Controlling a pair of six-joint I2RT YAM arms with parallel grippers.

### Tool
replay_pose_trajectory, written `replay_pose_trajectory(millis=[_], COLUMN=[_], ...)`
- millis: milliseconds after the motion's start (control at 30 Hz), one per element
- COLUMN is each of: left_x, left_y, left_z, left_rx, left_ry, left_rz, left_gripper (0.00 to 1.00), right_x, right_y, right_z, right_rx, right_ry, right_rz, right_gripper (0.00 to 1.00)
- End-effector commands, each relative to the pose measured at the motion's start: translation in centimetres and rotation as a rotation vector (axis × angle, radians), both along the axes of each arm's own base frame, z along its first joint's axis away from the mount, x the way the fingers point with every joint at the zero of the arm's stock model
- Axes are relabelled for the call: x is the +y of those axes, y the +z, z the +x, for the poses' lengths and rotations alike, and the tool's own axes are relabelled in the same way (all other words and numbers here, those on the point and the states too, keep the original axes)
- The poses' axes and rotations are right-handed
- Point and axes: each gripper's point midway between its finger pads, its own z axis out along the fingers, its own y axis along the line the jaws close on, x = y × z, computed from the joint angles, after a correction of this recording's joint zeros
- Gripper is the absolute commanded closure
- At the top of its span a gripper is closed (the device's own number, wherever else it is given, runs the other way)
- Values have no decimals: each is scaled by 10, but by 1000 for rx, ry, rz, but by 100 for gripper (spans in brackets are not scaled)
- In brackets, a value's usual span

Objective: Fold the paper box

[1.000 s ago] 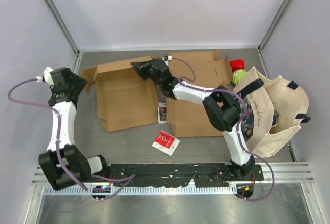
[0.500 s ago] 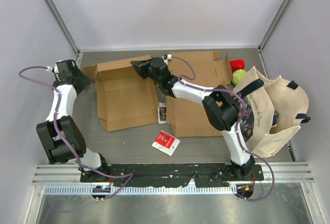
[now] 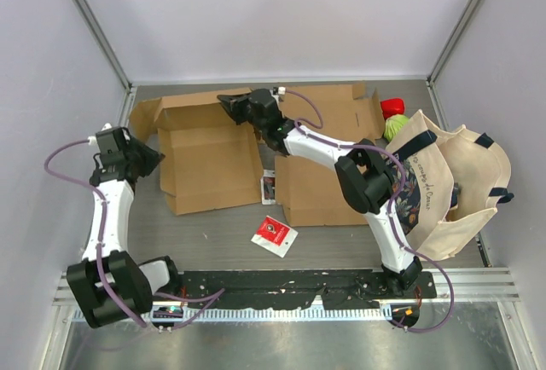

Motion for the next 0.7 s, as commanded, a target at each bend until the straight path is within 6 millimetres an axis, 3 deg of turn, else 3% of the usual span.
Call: replay_pose_trajectory(millis=[0,100,233,300,333,467,667], left_x=[-24,-10,13,19,32,47,61], left_y=[-12,-31,-92,-110,-124,-147,-153], left_z=[22,34,38,35,33,18,11], left_rx=[-27,-31,127,201,253,318,272], left_ry=[-74,12,164,197,238,296,308], left_rz=[-165,-155,-174,-187,-150,-181,-271], left_gripper=[90,96,100,100,100,100,99], right_x=[-12,-12,-9,-10,-13,-15,-16], right_y=[18,16,19,19,22,19,6], right_z=[13,12,11,10,9,7,5], right_rx=[0,12,20,19,14,10,8], right_ry=[-56,-54,-45,-45,-47,-45,-39], right_rz=[45,61,83,84,84,76,52], right_gripper=[99,99,99,99,99,99,99])
